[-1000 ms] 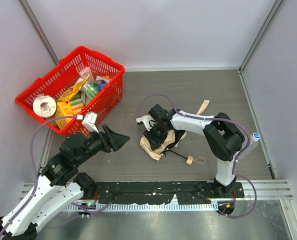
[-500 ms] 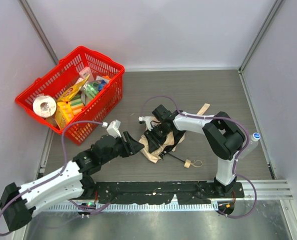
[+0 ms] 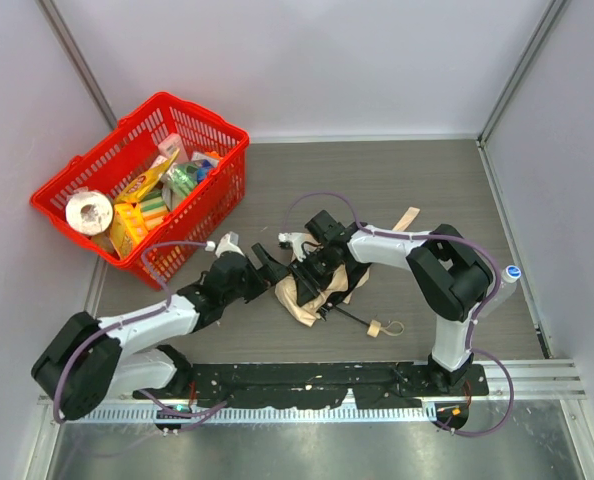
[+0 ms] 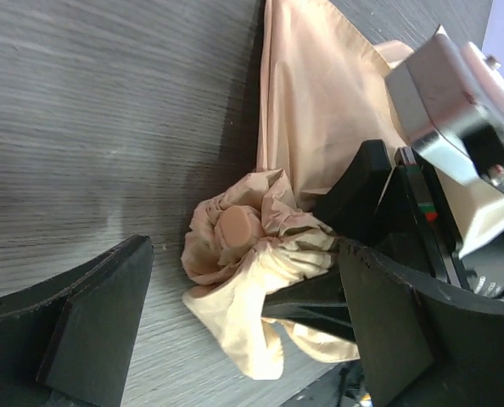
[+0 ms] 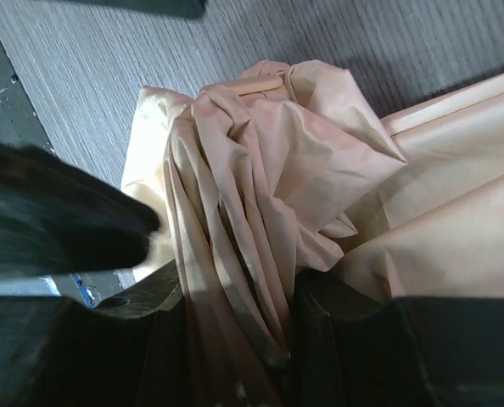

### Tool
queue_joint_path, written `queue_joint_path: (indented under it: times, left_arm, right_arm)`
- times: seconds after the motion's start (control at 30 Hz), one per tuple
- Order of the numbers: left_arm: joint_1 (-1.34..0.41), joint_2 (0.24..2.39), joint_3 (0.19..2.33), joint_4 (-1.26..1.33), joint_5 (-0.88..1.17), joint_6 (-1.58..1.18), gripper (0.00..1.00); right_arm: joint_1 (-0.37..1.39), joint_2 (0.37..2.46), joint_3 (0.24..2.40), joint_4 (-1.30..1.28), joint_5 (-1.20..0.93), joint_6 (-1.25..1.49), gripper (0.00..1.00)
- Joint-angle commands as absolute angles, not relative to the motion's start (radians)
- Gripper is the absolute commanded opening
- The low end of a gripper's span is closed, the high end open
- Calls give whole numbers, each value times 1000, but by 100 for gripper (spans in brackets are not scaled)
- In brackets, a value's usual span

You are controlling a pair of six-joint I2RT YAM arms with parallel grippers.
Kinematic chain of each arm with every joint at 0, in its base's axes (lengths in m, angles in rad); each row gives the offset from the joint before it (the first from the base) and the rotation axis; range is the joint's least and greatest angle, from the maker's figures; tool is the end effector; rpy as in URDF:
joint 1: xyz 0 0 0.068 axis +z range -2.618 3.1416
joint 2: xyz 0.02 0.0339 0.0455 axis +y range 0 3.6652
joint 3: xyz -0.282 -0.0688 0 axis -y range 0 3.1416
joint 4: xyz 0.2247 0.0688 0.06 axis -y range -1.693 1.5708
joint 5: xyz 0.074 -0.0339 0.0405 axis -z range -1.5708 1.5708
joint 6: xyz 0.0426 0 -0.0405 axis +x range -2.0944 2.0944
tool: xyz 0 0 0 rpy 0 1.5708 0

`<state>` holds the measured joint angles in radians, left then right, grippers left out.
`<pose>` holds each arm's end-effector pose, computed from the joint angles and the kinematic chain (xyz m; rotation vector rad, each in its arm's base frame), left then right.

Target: Put away the umbrella

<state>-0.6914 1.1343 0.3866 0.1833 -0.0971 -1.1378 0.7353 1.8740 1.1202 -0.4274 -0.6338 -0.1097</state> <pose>0.1603 -0.1273 0.1980 -0.5670 2.2209 -0.9314 0.2428 0.2537 0.1724 -1.3072 2.4678 1.0388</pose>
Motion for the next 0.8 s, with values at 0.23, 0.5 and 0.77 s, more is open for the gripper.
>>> queue_joint_path:
  times: [0.23,0.5,0.77]
  left_arm:
    - [-695,1374,437,377,-18,-1491,93]
    - [-753,1580,457,538,-73,-1539,69]
    - [-808,1598,413,534,-175,-1545,32]
  right_arm:
    - [746,1922,1098,-453,-588,-126,1]
    - [747,1901,1092,-440,-583,-127,1]
    - [747,1881,1086,-416,-595,-129,1]
